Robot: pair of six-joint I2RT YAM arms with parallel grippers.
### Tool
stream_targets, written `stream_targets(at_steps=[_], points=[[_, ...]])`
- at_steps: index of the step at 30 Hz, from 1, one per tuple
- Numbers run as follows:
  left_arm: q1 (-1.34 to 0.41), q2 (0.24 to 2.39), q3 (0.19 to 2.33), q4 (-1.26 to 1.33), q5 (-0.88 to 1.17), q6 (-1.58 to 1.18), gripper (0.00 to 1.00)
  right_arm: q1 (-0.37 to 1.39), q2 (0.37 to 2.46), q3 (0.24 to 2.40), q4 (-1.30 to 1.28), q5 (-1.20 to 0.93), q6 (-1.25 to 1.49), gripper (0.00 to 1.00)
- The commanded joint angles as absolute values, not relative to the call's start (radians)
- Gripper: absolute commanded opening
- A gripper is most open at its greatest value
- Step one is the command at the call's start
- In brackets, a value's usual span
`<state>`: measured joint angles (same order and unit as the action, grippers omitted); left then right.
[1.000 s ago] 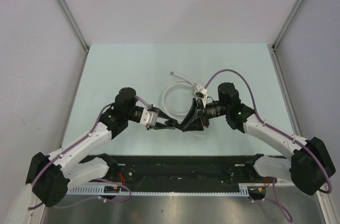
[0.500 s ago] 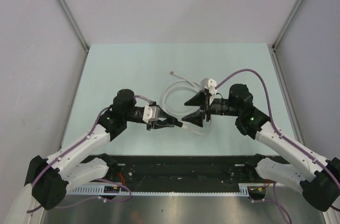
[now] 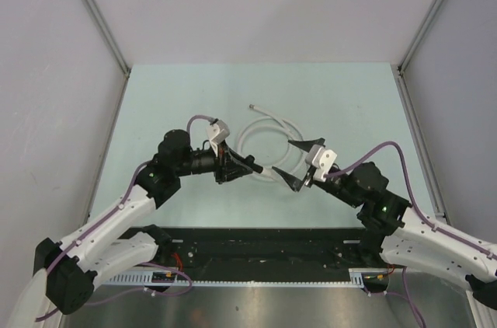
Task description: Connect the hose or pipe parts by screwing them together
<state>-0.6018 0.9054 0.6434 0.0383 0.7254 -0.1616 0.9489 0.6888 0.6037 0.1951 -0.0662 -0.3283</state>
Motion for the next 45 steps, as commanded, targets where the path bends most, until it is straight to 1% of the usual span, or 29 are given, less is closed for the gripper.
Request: stream_targets(at_steps=[1, 6, 9, 13, 14, 19, 24, 26, 30, 33, 34, 36, 37, 38, 39, 40, 41, 42, 43, 44, 45], points=[[-0.592, 0.907, 0.773, -0.023, 0.586, -0.399, 0.0, 1.074, 0.69, 0.603, 0.21, 0.175, -0.48, 0.78], [-0.592, 0.862, 0.773, -0.023, 0.477, -0.583, 0.0, 1.23, 0.75, 0.586, 0.205, 0.32, -0.564, 0.77], [-0.592, 0.825, 0.767, -0.021, 0.43, -0.649, 0.0, 1.278, 0.787, 0.58, 0.224, 0.397, -0.597, 0.76], [-0.591, 0.813, 0.775, -0.026, 0.442, -0.728, 0.0, 1.296, 0.843, 0.568, 0.284, 0.437, -0.617, 0.75], [-0.592, 0.818, 0.778, -0.026, 0.448, -0.742, 0.0, 1.296, 0.86, 0.566, 0.32, 0.449, -0.621, 0.73], [-0.591, 0.848, 0.778, -0.032, 0.505, -0.811, 0.0, 1.299, 0.937, 0.566, 0.413, 0.468, -0.683, 0.68], [-0.591, 0.839, 0.775, -0.034, 0.505, -0.825, 0.0, 1.299, 0.989, 0.569, 0.474, 0.46, -0.729, 0.63], [-0.592, 0.839, 0.781, -0.034, 0.515, -0.838, 0.0, 1.299, 1.002, 0.568, 0.483, 0.448, -0.742, 0.63], [-0.592, 0.857, 0.795, -0.032, 0.544, -0.856, 0.0, 1.266, 1.009, 0.574, 0.471, 0.358, -0.718, 0.61], [-0.592, 0.868, 0.796, -0.034, 0.566, -0.873, 0.0, 1.237, 0.994, 0.575, 0.466, 0.309, -0.693, 0.54], [-0.591, 0.868, 0.796, -0.032, 0.572, -0.877, 0.0, 1.232, 0.991, 0.575, 0.459, 0.296, -0.69, 0.44], [-0.592, 0.864, 0.796, -0.034, 0.587, -0.881, 0.0, 1.221, 0.976, 0.578, 0.453, 0.272, -0.678, 0.31], [-0.591, 0.856, 0.799, -0.032, 0.589, -0.877, 0.0, 1.22, 0.968, 0.578, 0.446, 0.261, -0.672, 0.21], [-0.591, 0.853, 0.801, -0.034, 0.594, -0.87, 0.0, 1.213, 0.957, 0.578, 0.442, 0.241, -0.663, 0.17], [-0.592, 0.854, 0.805, -0.034, 0.61, -0.844, 0.0, 1.204, 0.95, 0.578, 0.437, 0.177, -0.626, 0.14], [-0.592, 0.862, 0.816, -0.031, 0.629, -0.824, 0.0, 1.169, 0.924, 0.578, 0.419, 0.125, -0.603, 0.07], [-0.592, 0.871, 0.824, -0.029, 0.652, -0.801, 0.0, 1.143, 0.913, 0.578, 0.413, 0.068, -0.571, 0.05], [-0.594, 0.879, 0.831, -0.029, 0.697, -0.746, 0.0, 1.115, 0.901, 0.578, 0.405, -0.045, -0.521, 0.02], [-0.595, 0.887, 0.839, -0.029, 0.707, -0.715, 0.0, 1.074, 0.891, 0.581, 0.387, -0.095, -0.496, 0.0], [-0.597, 0.884, 0.838, -0.026, 0.712, -0.678, 0.0, 1.053, 0.878, 0.594, 0.374, -0.141, -0.473, 0.0], [-0.601, 0.871, 0.836, -0.023, 0.71, -0.591, 0.0, 1.033, 0.873, 0.6, 0.359, -0.234, -0.433, 0.0]])
